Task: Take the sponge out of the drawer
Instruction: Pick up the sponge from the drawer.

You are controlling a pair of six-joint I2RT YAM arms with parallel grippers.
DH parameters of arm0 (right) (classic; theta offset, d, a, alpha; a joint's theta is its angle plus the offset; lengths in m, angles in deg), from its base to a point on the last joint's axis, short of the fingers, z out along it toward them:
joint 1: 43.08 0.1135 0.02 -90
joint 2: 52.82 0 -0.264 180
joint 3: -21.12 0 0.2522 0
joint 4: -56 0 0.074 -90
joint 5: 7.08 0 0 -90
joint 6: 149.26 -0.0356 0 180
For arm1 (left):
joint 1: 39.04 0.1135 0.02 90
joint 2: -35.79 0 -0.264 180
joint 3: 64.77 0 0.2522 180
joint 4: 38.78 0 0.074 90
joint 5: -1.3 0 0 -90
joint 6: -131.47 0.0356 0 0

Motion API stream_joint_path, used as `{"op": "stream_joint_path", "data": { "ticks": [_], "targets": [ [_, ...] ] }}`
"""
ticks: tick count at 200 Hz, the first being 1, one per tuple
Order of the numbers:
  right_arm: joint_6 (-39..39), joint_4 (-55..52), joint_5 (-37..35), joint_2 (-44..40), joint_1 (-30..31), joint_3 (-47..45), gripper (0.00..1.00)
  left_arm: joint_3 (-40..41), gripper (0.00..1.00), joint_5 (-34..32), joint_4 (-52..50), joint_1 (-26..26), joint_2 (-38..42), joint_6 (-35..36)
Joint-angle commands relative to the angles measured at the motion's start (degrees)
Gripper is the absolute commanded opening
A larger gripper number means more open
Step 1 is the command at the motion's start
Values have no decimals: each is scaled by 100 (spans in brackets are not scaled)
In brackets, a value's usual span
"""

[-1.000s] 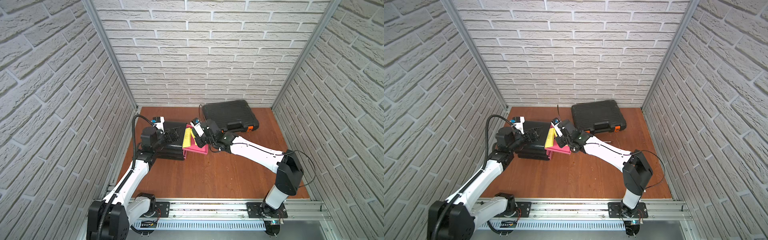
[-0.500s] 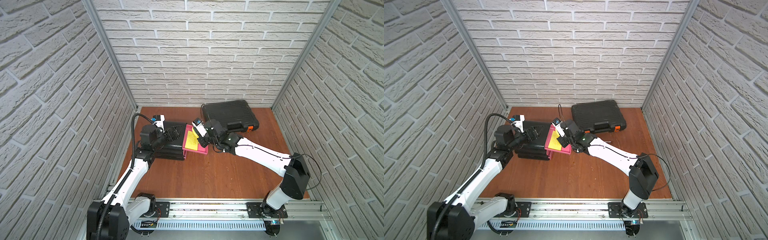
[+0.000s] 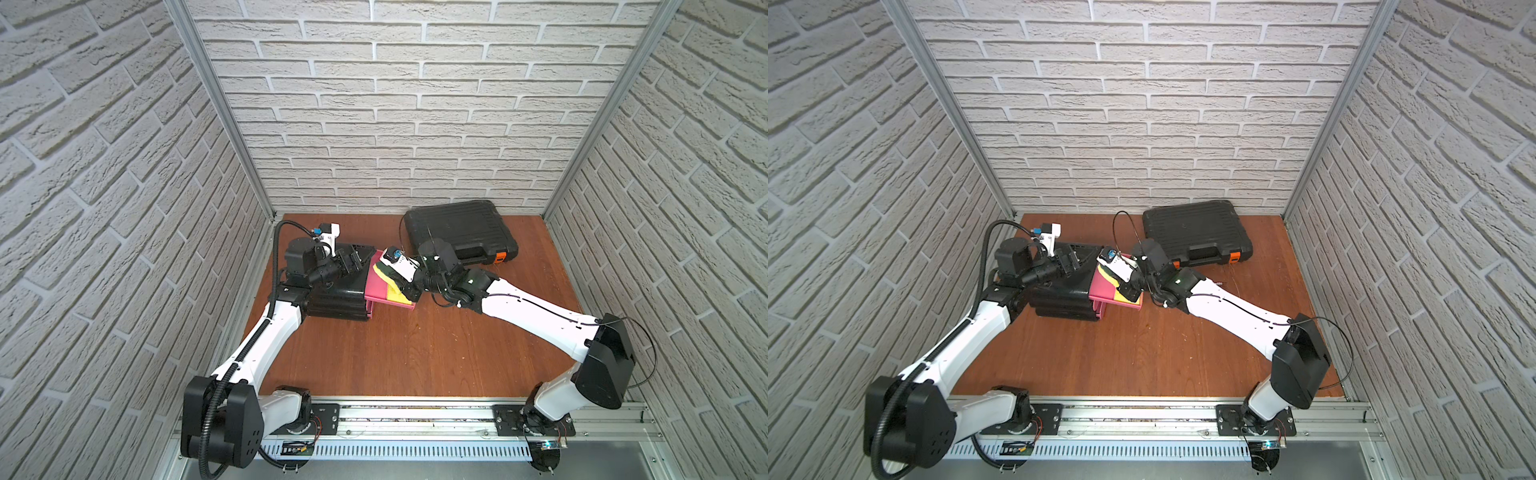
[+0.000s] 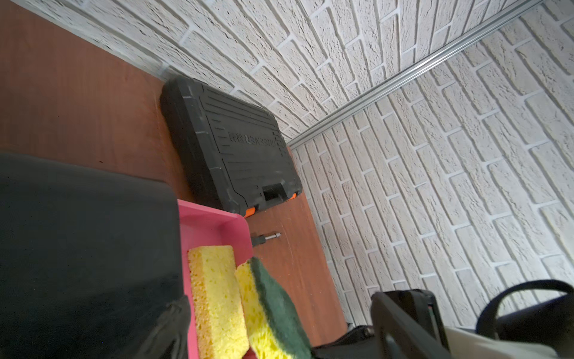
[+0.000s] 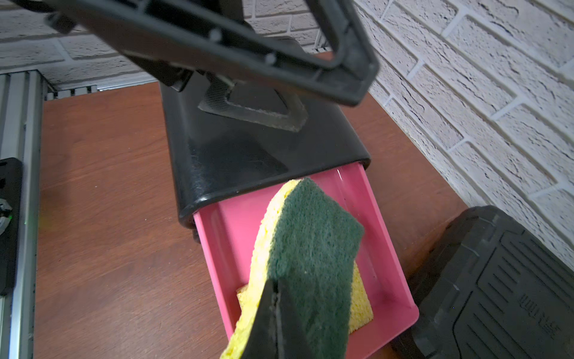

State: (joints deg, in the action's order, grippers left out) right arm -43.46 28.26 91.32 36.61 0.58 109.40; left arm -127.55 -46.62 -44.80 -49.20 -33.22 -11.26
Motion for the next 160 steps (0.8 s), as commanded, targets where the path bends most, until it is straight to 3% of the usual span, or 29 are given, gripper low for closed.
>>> {"op": "stream_joint_path", "data": {
  "ticks": [1, 70, 140, 160],
  "targets": [
    [272, 353, 376, -180, -66, -95, 3, -328, 84, 531, -11, -33, -161, -396],
    [451, 632, 344, -275, -142, -144, 3, -677, 74, 565, -767, -273, -500, -137],
    [460, 765, 282, -296, -145, -118, 3, -732, 68, 825, -588, -389, -661, -128],
    [448, 765, 425, -225, -147, -48, 3, -767, 57, 905, -501, -439, -743, -147]
  ]
}}
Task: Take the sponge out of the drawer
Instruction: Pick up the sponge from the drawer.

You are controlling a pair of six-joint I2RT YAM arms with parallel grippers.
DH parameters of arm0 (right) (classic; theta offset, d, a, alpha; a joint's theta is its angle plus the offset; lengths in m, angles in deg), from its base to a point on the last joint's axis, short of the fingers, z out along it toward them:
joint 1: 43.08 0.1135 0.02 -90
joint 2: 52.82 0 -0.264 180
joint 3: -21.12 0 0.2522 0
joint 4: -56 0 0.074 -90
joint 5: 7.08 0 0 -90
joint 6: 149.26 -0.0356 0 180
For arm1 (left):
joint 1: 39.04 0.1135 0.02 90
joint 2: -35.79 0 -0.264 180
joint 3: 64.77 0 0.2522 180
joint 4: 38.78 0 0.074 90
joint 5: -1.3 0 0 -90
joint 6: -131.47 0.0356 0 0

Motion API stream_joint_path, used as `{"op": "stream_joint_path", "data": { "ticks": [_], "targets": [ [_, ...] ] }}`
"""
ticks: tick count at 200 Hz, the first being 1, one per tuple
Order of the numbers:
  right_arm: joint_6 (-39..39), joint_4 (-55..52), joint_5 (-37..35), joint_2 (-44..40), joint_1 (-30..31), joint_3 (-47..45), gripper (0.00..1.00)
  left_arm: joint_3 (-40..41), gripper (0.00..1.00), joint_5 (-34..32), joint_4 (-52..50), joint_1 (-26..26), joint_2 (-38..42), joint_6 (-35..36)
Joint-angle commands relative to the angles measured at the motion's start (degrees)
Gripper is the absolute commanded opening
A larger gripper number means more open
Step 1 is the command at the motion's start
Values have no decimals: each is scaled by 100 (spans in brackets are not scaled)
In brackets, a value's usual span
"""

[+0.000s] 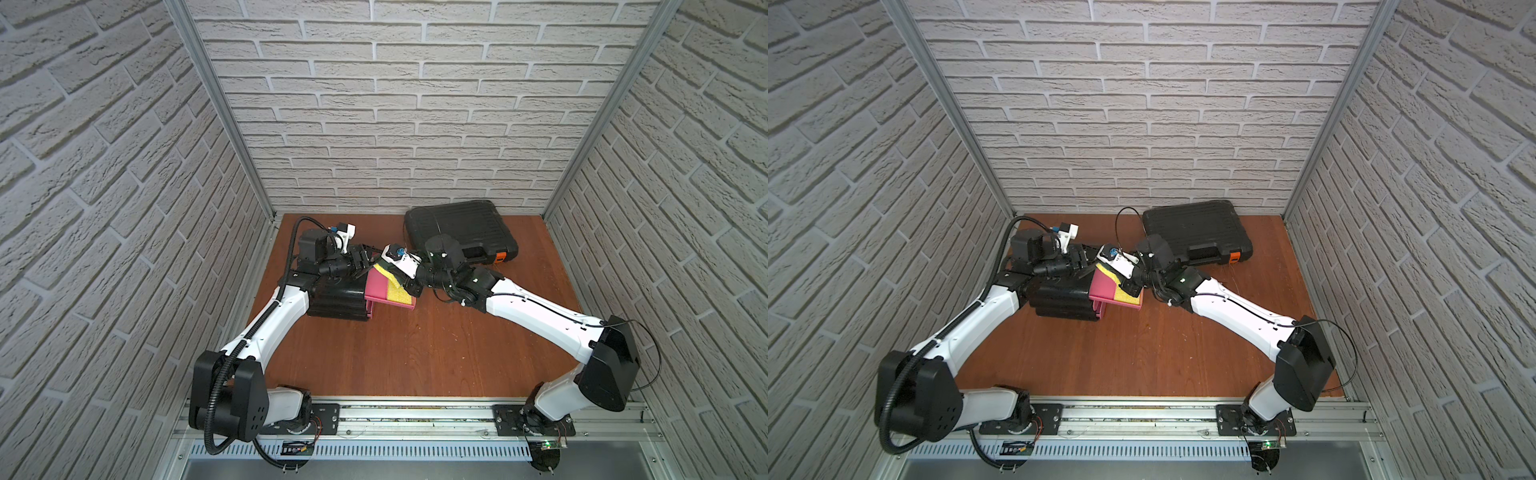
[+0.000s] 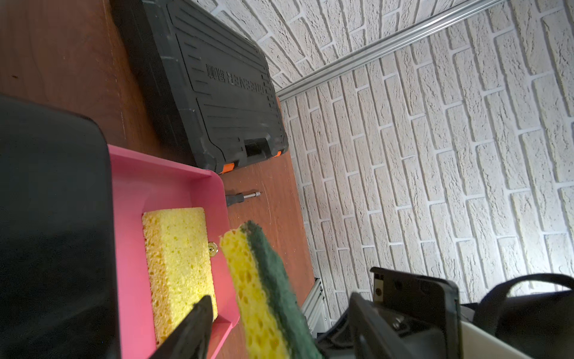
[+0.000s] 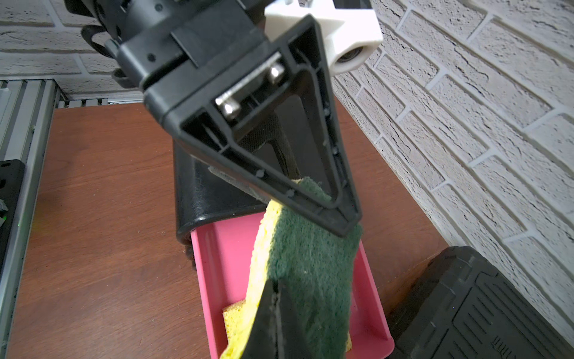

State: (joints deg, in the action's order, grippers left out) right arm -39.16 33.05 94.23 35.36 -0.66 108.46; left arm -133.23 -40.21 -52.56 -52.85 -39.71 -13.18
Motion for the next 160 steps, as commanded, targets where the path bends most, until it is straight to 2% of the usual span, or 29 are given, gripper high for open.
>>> {"op": "stream_joint_path", "data": {
  "ticks": [1, 30, 48, 59, 85, 103, 113, 136, 148, 160],
  "targets": [
    [19, 286, 134, -96, -23, 48, 3, -199, 56, 270, 279, -76, -95, 48],
    [29, 261, 175, -82, -22, 95, 3, -174, 30, 350, 426, -96, -167, 33],
    [4, 243, 106, -104, -20, 95, 3, -136, 18, 375, 606, -114, -188, -25],
    [-12, 227, 56, -108, -19, 103, 3, -102, 0, 375, 769, -148, -177, -58],
    [-66, 122, -32, -86, -23, 198, 5, 40, 0, 145, 985, -178, -62, -76],
    [-236, 100, -225, -90, -22, 253, 16, 191, 0, -35, 1112, -210, 46, -51],
    [-395, 110, -396, -140, -18, 253, 18, 258, 0, -208, 1094, -235, 129, 37],
    [-746, 179, -688, -451, -23, 98, 25, 342, 0, -996, 763, -395, 408, 508],
    [-938, 304, -851, -700, -23, -107, 34, 452, 0, -1538, 749, -536, 603, 697],
    [-1162, 414, -1021, -954, -20, -326, 40, 622, 0, -2051, 871, -669, 815, 754]
  ]
}}
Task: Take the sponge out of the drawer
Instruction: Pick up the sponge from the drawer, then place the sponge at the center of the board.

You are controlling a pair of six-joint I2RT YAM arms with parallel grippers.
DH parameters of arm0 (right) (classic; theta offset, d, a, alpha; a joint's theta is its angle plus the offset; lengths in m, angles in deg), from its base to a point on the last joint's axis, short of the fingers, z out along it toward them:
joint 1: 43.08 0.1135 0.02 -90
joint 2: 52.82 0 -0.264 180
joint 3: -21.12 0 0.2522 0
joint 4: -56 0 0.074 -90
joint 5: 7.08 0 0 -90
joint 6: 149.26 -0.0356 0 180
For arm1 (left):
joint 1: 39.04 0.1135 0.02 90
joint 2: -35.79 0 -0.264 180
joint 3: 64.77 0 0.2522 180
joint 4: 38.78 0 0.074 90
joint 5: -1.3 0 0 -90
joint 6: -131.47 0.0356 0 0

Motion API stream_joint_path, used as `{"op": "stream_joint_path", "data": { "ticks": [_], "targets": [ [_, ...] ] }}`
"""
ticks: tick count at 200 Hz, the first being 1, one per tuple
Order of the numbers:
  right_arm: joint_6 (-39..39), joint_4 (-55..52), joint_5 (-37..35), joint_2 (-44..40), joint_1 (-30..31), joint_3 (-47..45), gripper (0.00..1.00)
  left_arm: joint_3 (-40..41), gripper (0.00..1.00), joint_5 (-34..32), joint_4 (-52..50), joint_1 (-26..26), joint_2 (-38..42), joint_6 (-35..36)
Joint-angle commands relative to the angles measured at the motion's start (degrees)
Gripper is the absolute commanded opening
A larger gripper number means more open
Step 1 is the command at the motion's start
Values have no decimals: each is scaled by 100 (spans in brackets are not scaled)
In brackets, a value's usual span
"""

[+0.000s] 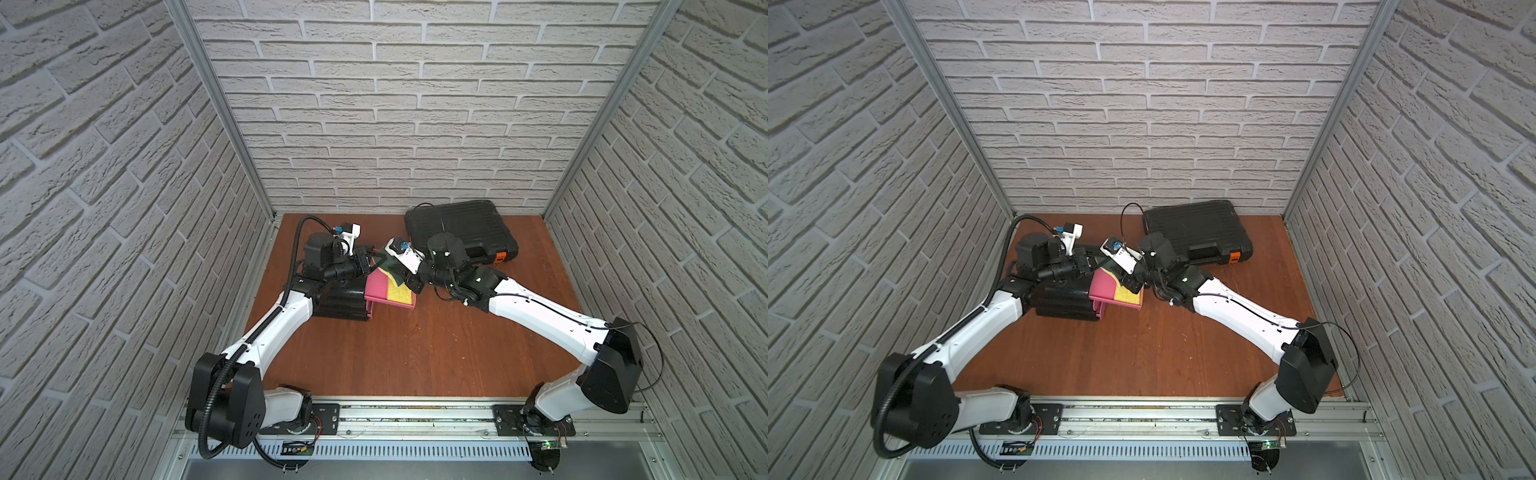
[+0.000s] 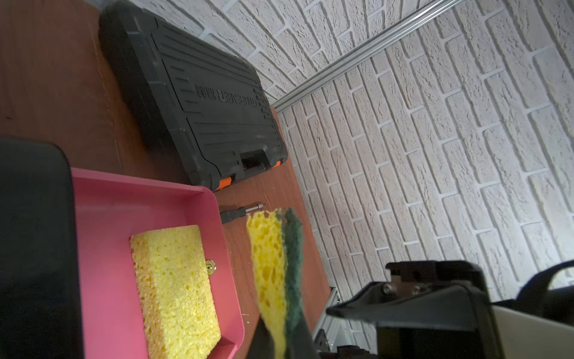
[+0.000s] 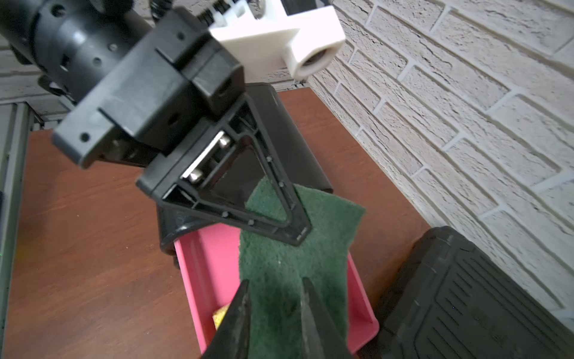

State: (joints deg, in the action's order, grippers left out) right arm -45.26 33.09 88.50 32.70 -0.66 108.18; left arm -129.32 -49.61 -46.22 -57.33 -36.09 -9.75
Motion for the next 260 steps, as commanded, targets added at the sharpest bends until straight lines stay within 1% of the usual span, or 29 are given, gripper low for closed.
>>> {"op": "stream_joint_path", "data": {
  "ticks": [1, 14, 36, 58, 73, 100, 111, 126, 141, 154, 180, 201, 214, 236, 260],
  "targets": [
    [-567, 420, -459, -713, -17, -316, 41, 255, 0, -1148, 264, -238, 471, 411],
    [-843, 505, -627, -970, -19, -532, 52, 576, 0, -1582, 684, -446, 725, 373],
    [-1368, 455, -1092, -1310, -29, -823, 59, 1080, 0, -2482, 1304, -934, 1095, 332],
    [-1784, 441, -1295, -1626, -23, -1104, 60, 1475, 0, -3230, 1627, -1608, 1288, 527],
    [-1948, 626, -1317, -1863, -22, -1355, 61, 1812, 0, -3772, 2094, -2130, 1318, 596],
    [-2289, 607, -1564, -2247, -22, -1584, 62, 2185, 0, -4539, 2811, -2949, 1069, 608],
    [-2471, 535, -1740, -2406, -23, -1664, 62, 2283, 0, -4968, 3031, -3294, 940, 640],
    [-2687, 634, -1979, -2683, -22, -1911, 62, 2422, 0, -5348, 3421, -3603, 704, 604],
    [-2877, 904, -2254, -3004, -22, -2244, 64, 2565, 0, -5443, 4000, -3819, 356, 510],
    [-2987, 914, -2422, -3219, -18, -2367, 66, 2571, 0, -5593, 4298, -4043, 11, 458],
    [-3184, 653, -2498, -3486, -27, -2426, 67, 2402, 0, -6132, 4655, -4550, -788, 360],
    [-3299, 662, -2505, -3675, -21, -2649, 68, 2388, 0, -6640, 5479, -4909, -1578, 261],
    [-3356, 637, -2543, -3742, -23, -2744, 68, 2322, 0, -6780, 5867, -5041, -2028, 173],
    [-3351, 510, -2622, -3809, -20, -2832, 69, 2108, 0, -6909, 6108, -5169, -2594, 31],
    [-3351, 476, -2740, -3907, -26, -2990, 70, 1901, 0, -7472, 6214, -5436, -2937, 215]
  ]
}}
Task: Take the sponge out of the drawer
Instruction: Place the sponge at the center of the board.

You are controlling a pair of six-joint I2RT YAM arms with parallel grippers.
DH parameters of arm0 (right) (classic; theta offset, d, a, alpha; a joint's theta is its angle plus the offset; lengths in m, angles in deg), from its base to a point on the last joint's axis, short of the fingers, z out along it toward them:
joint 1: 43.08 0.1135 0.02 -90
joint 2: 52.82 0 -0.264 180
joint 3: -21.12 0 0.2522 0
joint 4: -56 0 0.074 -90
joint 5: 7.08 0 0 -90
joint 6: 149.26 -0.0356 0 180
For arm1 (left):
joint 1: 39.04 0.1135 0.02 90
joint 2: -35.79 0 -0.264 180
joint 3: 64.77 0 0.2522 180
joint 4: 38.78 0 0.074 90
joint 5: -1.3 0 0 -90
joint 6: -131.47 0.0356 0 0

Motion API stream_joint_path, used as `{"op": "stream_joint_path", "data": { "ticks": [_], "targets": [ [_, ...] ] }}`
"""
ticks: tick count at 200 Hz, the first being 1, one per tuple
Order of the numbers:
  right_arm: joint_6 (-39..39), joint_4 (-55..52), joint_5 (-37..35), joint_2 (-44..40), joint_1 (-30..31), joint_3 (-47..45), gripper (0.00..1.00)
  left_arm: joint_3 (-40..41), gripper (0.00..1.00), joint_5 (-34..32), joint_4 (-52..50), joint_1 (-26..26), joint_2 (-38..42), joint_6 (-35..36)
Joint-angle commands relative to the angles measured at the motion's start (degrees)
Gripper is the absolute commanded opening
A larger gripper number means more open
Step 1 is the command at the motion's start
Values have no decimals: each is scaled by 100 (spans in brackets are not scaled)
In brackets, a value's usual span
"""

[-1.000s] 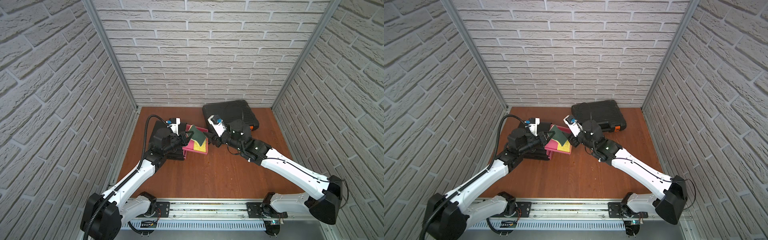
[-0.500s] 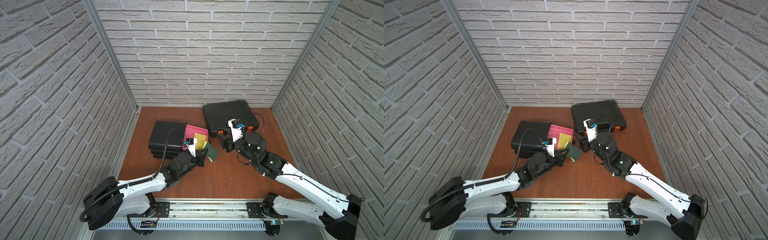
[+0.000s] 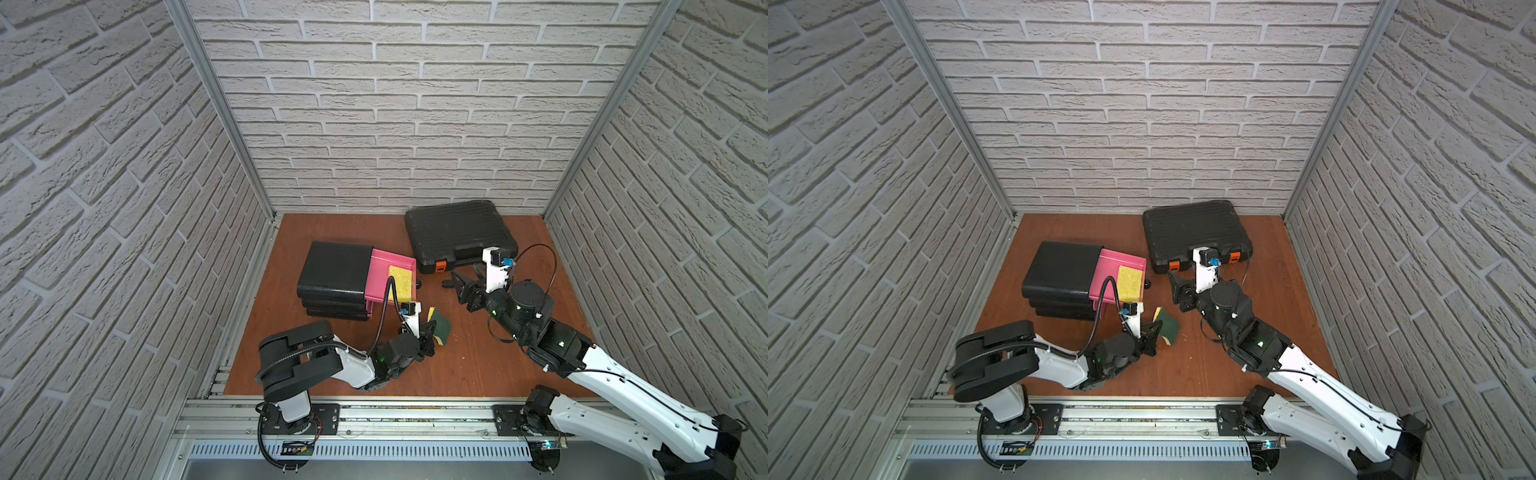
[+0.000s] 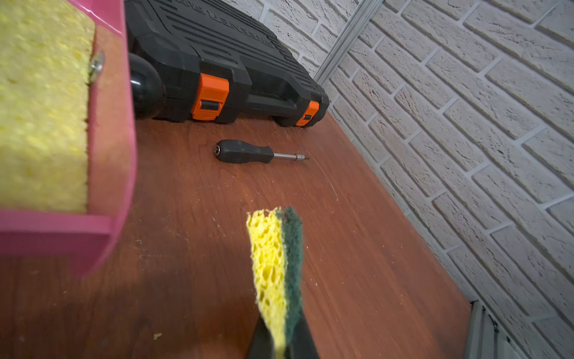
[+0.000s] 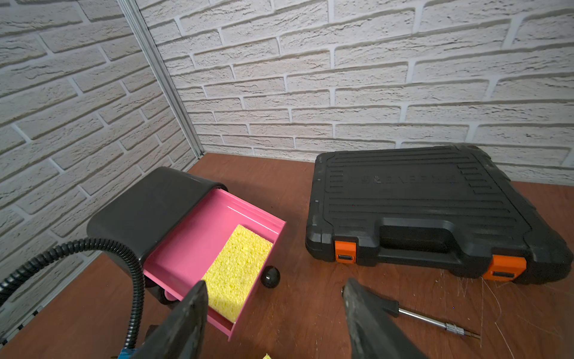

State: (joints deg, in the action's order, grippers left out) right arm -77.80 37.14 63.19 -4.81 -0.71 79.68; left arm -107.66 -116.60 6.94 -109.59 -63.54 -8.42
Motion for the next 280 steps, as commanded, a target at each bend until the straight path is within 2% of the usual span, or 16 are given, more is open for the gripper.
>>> {"op": "stream_joint_path", "data": {
  "ticks": [1, 65, 120, 155, 180, 220, 257, 280],
  "targets": [
    [-96, 71, -217, -163, -20, -148, 70, -276, 0, -797, 894, -217, -201, 83],
    [-54, -45, -372, -351, -26, -364, 72, -795, 0, -1265, 1203, -239, -1095, -220],
    [126, -473, -726, -655, -26, -441, 75, -1311, 0, -1371, 1403, -248, -1694, -135],
    [200, -828, -1156, -1087, -31, -485, 81, -1637, 0, -1513, 1007, -280, -1899, -395],
    [244, -930, -1217, -1446, -34, -566, 83, -1816, 0, -1508, 730, -293, -2046, -693],
    [247, -989, -1577, -1848, -44, -761, 89, -2196, 0, -1460, -125, -325, -2073, -1004],
    [281, -1027, -1429, -1882, -42, -753, 93, -2535, 0, -1331, -694, -373, -2169, -1188],
    [273, -1150, -1455, -1657, -51, -576, 94, -2678, 13, -1302, -1121, -398, -2118, -1277]
  ]
}}
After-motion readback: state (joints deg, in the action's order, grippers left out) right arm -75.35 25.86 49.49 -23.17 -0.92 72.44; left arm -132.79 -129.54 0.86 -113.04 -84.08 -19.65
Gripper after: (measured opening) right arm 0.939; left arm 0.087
